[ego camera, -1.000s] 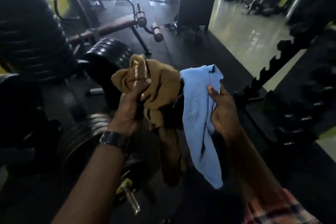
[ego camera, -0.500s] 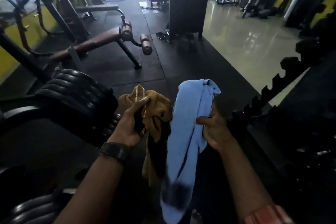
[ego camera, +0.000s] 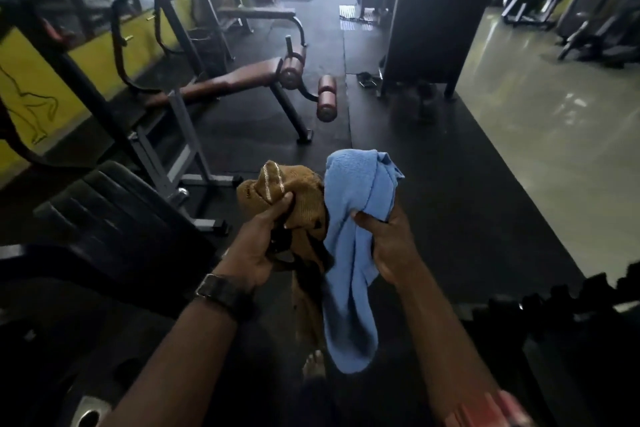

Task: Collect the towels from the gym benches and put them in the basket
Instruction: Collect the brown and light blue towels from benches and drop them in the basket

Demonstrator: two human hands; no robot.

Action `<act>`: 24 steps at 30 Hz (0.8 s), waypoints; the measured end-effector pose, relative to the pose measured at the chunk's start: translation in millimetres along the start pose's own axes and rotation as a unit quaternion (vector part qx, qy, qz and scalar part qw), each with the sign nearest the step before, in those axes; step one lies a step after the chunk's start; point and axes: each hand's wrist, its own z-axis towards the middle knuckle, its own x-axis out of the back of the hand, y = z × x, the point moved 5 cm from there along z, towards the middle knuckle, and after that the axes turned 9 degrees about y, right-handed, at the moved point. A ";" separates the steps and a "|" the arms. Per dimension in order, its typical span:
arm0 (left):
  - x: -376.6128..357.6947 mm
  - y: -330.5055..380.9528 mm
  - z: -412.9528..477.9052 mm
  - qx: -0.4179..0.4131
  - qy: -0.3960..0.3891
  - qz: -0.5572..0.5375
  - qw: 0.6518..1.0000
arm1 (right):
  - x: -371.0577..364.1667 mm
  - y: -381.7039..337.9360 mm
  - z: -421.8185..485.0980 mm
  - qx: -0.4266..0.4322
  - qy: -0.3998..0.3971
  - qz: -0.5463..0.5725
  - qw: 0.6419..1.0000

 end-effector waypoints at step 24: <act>-236.0 237.8 486.8 0.005 -0.008 -0.026 1.000 | -36.6 -79.9 574.6 -0.035 0.062 0.044 0.997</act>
